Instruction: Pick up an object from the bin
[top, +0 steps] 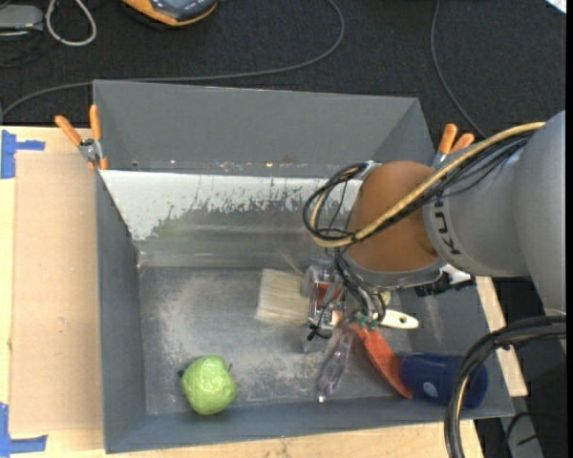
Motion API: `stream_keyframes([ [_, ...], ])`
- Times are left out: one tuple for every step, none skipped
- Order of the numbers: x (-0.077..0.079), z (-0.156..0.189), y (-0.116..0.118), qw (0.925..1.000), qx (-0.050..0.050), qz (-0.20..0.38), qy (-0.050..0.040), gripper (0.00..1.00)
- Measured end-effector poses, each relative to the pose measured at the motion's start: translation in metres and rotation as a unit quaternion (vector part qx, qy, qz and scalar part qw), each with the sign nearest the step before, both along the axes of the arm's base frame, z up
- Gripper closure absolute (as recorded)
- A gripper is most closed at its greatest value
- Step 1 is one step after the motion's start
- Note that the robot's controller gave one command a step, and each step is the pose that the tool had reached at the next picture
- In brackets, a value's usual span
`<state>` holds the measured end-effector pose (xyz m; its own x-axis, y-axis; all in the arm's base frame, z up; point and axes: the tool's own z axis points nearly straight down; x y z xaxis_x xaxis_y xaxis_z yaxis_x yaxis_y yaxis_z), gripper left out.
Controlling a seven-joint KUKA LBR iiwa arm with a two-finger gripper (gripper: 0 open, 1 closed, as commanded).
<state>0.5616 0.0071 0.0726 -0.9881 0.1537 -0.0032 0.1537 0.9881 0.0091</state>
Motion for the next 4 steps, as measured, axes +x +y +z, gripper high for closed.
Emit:
stream_keyframes([
  [0.037, 0.004, 0.005, 0.9996, -0.001, -0.029, 0.0004, 0.0],
  [0.001, 0.005, 0.0, 1.0, 0.0, -0.008, -0.0003, 0.0],
  [0.043, -0.002, 0.014, 0.9993, -0.001, -0.038, 0.0005, 0.0],
  [0.001, -0.002, 0.003, 1.0, 0.0, 0.007, -0.0021, 0.0],
])
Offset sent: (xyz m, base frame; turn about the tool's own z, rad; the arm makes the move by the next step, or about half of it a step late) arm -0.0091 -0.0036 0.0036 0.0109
